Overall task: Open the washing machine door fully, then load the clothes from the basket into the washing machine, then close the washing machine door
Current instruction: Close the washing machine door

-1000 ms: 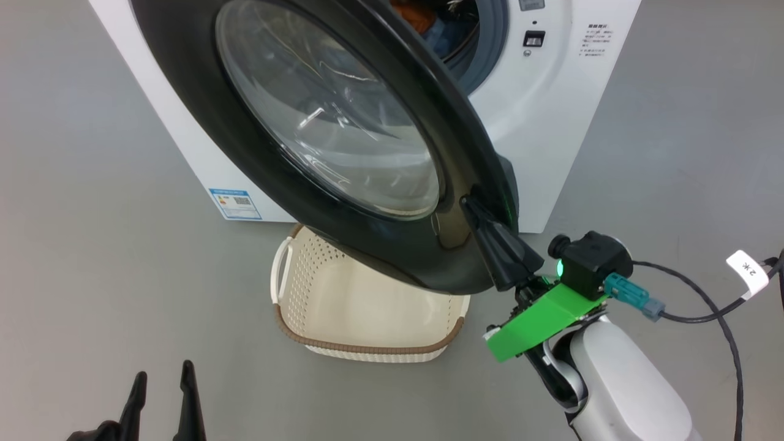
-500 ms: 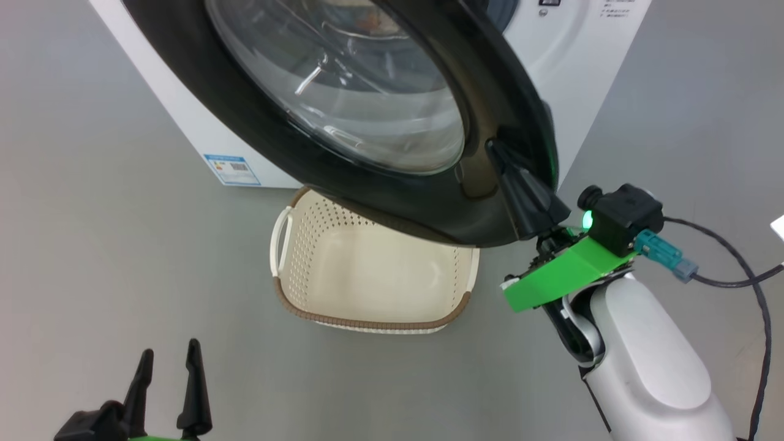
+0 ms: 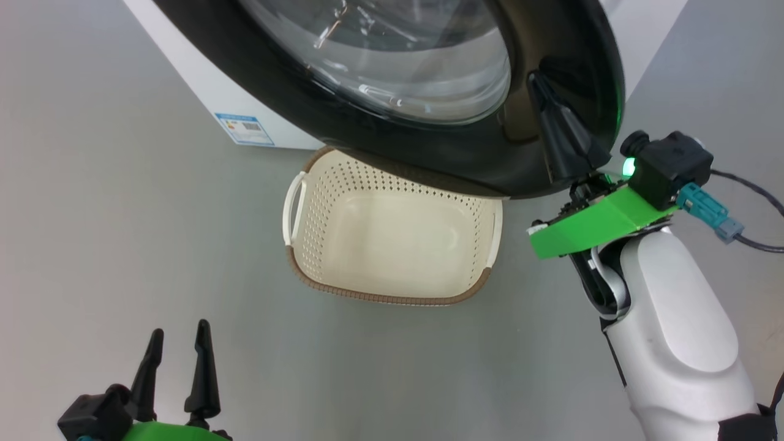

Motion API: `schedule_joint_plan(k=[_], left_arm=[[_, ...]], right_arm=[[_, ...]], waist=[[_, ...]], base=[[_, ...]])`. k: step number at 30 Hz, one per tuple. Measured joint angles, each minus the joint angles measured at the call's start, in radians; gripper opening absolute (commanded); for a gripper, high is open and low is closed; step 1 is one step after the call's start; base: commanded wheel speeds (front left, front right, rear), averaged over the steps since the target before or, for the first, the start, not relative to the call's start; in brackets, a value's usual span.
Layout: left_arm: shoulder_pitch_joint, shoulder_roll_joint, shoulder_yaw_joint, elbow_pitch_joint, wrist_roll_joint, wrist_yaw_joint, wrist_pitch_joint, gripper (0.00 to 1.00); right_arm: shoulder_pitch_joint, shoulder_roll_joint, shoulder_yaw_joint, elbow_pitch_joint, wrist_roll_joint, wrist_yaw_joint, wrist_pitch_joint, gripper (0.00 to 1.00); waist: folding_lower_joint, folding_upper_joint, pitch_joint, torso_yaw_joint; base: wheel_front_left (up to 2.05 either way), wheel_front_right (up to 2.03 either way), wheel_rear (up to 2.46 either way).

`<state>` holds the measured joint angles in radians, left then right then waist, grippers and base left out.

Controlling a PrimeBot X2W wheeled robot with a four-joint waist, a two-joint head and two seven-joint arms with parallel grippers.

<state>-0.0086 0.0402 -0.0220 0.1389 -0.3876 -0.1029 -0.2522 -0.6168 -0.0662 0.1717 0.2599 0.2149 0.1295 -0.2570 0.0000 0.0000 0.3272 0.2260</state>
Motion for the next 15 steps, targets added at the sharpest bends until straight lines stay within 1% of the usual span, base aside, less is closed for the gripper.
schedule_joint_plan(k=[5, 6, 10, 15], left_arm=[[-0.014, 0.0, -0.012, -0.009, -0.006, -0.001, 0.0, 1.0], [-0.02, 0.0, -0.016, -0.012, -0.006, -0.008, 0.0, 1.0], [-0.035, -0.002, -0.032, -0.03, -0.017, -0.013, -0.003, 1.0], [-0.039, -0.002, -0.039, -0.062, -0.023, -0.018, -0.003, 1.0]], right_arm=[[-0.042, -0.003, -0.016, 0.001, -0.03, 0.0, 0.0, 0.0], [-0.051, -0.006, -0.02, 0.001, -0.032, 0.0, 0.0, 0.0], [-0.09, -0.026, -0.032, 0.0, -0.048, 0.0, 0.0, 0.0], [-0.127, -0.034, -0.054, -0.001, -0.059, 0.0, 0.0, 0.0]], waist=[[0.0, 0.0001, 0.034, 0.009], [0.0, 0.0, 0.041, 0.011], [0.0, 0.0, 0.07, 0.018], [0.0, 0.0, 0.103, 0.026]], base=[[0.0, 0.0, 0.0], [0.0, 0.0, 0.0], [0.0, 0.0, 0.0], [0.0, 0.0, 0.0]])
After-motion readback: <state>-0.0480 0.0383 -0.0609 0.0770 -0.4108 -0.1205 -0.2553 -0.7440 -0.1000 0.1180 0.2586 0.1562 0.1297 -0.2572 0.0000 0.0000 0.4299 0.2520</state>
